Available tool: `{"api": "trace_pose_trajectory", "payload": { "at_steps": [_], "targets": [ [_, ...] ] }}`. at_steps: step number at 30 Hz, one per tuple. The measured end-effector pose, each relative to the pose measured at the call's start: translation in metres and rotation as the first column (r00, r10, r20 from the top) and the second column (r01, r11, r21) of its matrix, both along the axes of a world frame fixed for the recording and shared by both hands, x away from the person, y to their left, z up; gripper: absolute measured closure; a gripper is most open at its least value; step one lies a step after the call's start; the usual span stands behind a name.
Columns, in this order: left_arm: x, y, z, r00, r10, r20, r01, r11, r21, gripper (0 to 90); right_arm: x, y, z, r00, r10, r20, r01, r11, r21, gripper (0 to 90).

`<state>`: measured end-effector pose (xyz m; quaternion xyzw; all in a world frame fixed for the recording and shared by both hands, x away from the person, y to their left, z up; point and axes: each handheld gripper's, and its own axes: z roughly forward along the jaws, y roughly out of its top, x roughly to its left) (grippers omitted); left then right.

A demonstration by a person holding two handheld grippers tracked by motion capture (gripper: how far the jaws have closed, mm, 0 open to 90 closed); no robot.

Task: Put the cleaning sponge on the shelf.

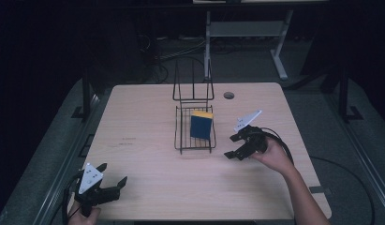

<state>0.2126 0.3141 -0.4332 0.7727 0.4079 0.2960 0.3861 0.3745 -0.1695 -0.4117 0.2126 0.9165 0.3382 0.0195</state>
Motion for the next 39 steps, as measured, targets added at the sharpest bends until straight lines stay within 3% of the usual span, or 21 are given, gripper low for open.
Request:
{"api": "trace_pose_trajectory", "payload": {
  "at_steps": [39],
  "targets": [
    [0.0, -0.001, -0.001, 1.0, -0.002, -0.005, 0.002, 1.0, 0.006, 14.1, -0.046, -0.026, -0.021, 0.9995, -0.031, 0.005, 0.03, 0.999, 0.011, 22.3]
  ]
}}
